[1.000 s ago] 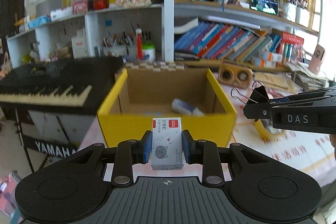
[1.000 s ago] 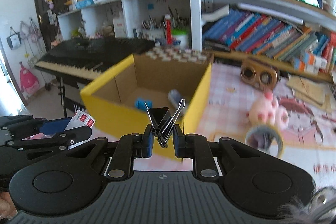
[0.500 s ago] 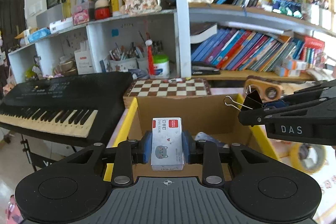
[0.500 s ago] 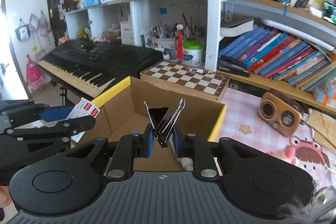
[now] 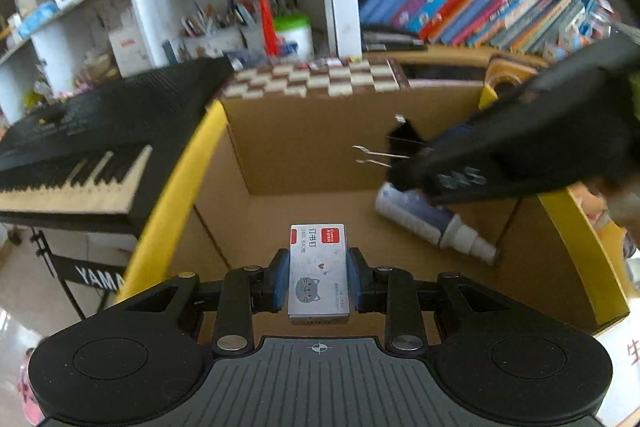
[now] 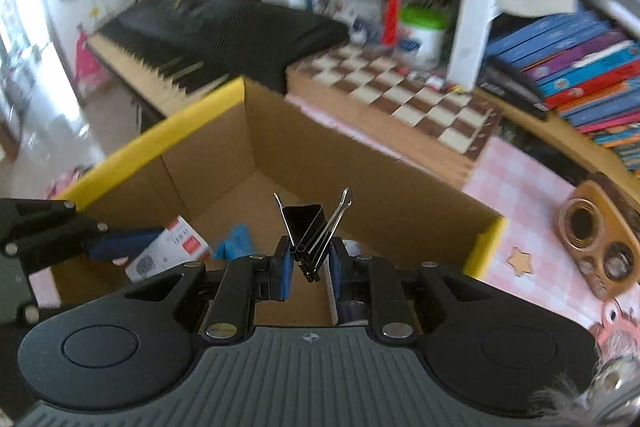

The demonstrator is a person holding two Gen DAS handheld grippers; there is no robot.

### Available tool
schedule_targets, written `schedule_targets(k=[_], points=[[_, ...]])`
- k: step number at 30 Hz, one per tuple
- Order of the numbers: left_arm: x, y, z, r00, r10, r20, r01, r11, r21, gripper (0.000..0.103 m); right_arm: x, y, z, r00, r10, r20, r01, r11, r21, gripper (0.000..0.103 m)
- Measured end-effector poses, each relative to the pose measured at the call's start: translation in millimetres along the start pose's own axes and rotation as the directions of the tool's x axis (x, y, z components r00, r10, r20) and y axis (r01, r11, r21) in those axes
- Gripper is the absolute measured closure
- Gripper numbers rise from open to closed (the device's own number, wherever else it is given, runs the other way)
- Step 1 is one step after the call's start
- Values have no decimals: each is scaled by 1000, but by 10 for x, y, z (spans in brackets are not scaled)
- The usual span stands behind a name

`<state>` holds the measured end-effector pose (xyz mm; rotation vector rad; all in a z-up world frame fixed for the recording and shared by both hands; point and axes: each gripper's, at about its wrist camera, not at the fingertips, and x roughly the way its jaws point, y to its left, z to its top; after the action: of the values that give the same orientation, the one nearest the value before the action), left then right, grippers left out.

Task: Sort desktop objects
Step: 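Open the left tool dropping the small box while the right tool releases the clip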

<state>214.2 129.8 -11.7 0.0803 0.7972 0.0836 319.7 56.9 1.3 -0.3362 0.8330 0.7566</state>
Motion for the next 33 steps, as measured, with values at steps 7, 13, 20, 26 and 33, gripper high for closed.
schedule_targets(k=[7, 13, 20, 26, 33], points=[[139, -24, -47, 995, -43, -91, 41, 999, -25, 75, 362, 66, 136, 984, 62, -167, -77, 993, -87, 86], [151, -24, -53, 992, -48, -117, 44, 998, -37, 74, 491, 116, 72, 971, 67, -231, -98, 987, -124, 86], [47, -64, -62, 999, -3, -49, 3, 1000, -10, 71, 378, 53, 79, 983, 84, -163, -98, 992, -80, 78], [-241, -102, -45, 997, 27, 70, -28, 1000, 6, 44, 27, 14, 50, 995, 91, -37, -92, 995, -27, 63], [-550, -99, -40, 985, 54, 164, -53, 999, -5, 25, -477, -65, -39, 994, 33, 104, -40, 997, 65, 62]])
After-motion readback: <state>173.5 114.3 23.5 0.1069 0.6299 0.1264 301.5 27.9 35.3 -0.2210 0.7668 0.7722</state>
